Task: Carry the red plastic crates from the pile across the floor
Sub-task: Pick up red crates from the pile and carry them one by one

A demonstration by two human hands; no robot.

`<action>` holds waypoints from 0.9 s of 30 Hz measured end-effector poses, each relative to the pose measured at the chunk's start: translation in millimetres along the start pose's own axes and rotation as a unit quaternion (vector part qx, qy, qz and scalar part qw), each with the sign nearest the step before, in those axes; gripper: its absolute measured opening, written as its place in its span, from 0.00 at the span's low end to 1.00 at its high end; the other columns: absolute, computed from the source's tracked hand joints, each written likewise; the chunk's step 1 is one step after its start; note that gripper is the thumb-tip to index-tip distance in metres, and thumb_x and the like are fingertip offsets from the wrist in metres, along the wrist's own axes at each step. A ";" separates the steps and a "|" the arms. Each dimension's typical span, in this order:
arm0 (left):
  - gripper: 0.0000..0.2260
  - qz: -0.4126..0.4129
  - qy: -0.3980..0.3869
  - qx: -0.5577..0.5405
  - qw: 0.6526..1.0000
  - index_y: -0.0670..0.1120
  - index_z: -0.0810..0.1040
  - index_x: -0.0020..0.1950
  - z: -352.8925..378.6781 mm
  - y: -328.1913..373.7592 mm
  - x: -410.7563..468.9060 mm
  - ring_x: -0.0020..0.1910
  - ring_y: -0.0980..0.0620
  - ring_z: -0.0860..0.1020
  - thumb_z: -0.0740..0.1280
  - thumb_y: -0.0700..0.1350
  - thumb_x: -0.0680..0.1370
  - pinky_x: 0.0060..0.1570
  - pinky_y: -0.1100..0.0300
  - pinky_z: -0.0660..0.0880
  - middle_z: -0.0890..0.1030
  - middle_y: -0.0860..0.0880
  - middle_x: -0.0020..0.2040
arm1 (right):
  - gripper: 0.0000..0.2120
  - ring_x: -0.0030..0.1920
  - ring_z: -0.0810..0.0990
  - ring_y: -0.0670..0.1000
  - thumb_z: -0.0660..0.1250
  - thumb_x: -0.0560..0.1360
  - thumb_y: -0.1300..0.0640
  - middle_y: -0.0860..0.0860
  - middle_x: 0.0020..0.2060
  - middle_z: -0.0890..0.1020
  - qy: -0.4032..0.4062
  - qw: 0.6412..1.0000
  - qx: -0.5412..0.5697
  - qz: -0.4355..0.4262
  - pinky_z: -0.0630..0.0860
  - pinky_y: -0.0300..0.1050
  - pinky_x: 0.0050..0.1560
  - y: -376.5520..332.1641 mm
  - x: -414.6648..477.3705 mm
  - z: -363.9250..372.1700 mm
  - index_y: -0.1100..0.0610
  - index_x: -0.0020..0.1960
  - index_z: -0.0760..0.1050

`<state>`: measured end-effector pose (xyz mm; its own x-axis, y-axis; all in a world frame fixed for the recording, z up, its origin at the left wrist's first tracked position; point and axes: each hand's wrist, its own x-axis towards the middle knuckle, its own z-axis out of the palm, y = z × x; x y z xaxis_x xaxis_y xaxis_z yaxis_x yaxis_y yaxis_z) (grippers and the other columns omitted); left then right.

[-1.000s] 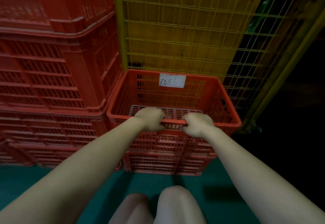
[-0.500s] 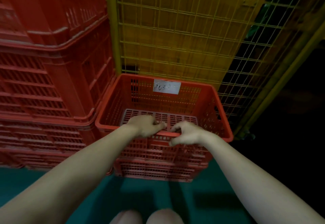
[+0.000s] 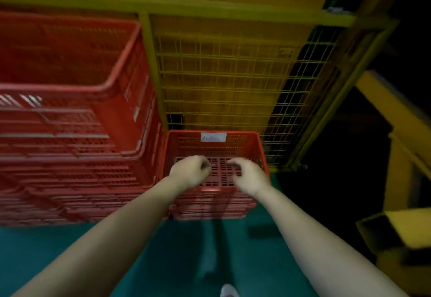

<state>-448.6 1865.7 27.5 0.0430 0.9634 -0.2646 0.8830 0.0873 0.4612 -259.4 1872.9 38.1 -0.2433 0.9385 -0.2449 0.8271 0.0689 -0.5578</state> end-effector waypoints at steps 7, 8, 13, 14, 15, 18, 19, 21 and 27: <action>0.10 0.071 -0.019 0.005 0.997 0.55 0.79 0.57 -107.3 84.8 -106.8 0.46 0.53 0.79 0.61 0.52 0.79 0.48 0.56 0.78 0.81 0.56 0.54 | 0.20 0.61 0.77 0.47 0.68 0.74 0.56 0.44 0.62 0.78 0.062 0.995 0.058 0.043 0.76 0.50 0.61 -74.5 -135.7 -95.3 0.45 0.64 0.75; 0.10 0.087 -0.021 0.002 0.996 0.55 0.79 0.57 -116.6 95.6 -120.6 0.46 0.53 0.79 0.61 0.52 0.79 0.49 0.55 0.78 0.81 0.56 0.54 | 0.19 0.60 0.78 0.47 0.68 0.74 0.56 0.44 0.62 0.79 0.079 0.993 0.068 0.048 0.76 0.49 0.61 -80.6 -154.3 -105.0 0.45 0.64 0.75; 0.11 0.175 -0.008 -0.014 0.984 0.56 0.78 0.59 -133.8 147.1 -174.6 0.56 0.55 0.78 0.62 0.53 0.79 0.55 0.55 0.76 0.80 0.56 0.58 | 0.18 0.58 0.74 0.42 0.67 0.76 0.54 0.41 0.58 0.75 0.191 0.971 0.119 0.079 0.72 0.43 0.60 -92.2 -239.2 -140.3 0.48 0.65 0.74; 0.11 0.193 -0.006 -0.019 0.981 0.56 0.78 0.60 -133.5 159.3 -184.3 0.56 0.55 0.78 0.63 0.52 0.79 0.55 0.56 0.76 0.80 0.56 0.58 | 0.18 0.59 0.74 0.43 0.67 0.77 0.55 0.42 0.58 0.75 0.221 0.963 0.127 0.084 0.72 0.44 0.61 -90.3 -257.6 -144.4 0.49 0.66 0.74; 0.11 0.213 -0.008 -0.025 0.977 0.55 0.78 0.60 -131.8 171.7 -194.4 0.57 0.55 0.77 0.63 0.52 0.79 0.53 0.58 0.75 0.80 0.56 0.57 | 0.18 0.61 0.74 0.44 0.67 0.77 0.56 0.43 0.60 0.76 0.250 0.955 0.132 0.090 0.72 0.44 0.62 -86.5 -277.4 -148.3 0.49 0.66 0.74; 0.11 0.274 -0.039 -0.068 0.958 0.56 0.77 0.61 -123.3 207.5 -224.6 0.56 0.57 0.77 0.64 0.52 0.79 0.51 0.61 0.74 0.79 0.56 0.57 | 0.18 0.63 0.75 0.47 0.67 0.76 0.57 0.46 0.63 0.77 0.313 0.932 0.143 0.115 0.73 0.46 0.62 -70.7 -338.3 -159.3 0.49 0.65 0.74; 0.11 0.293 -0.052 -0.086 0.951 0.56 0.77 0.61 -119.6 220.1 -236.2 0.56 0.57 0.77 0.64 0.52 0.79 0.51 0.61 0.75 0.79 0.56 0.56 | 0.18 0.62 0.75 0.47 0.68 0.76 0.57 0.47 0.62 0.77 0.326 0.925 0.147 0.125 0.73 0.46 0.62 -64.2 -360.8 -162.8 0.49 0.65 0.74; 0.11 0.322 -0.079 -0.110 0.937 0.56 0.77 0.61 -110.4 245.1 -259.6 0.54 0.57 0.77 0.65 0.52 0.79 0.52 0.58 0.76 0.79 0.57 0.55 | 0.18 0.62 0.75 0.47 0.68 0.76 0.56 0.46 0.62 0.76 0.351 0.913 0.149 0.147 0.74 0.46 0.61 -51.8 -406.8 -168.1 0.48 0.65 0.74; 0.12 0.413 -0.173 -0.135 0.884 0.53 0.76 0.62 -64.4 312.4 -357.4 0.51 0.59 0.78 0.66 0.50 0.79 0.51 0.59 0.76 0.79 0.57 0.53 | 0.19 0.60 0.77 0.47 0.69 0.73 0.59 0.47 0.59 0.79 0.438 0.856 0.134 0.240 0.72 0.41 0.59 -27.5 -556.1 -152.2 0.50 0.63 0.76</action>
<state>-218.2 1565.0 320.6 0.8027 0.5953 0.0362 0.3407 -0.5075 0.7914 -69.8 1400.5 310.3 0.6625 0.7383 0.1266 0.5510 -0.3658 -0.7501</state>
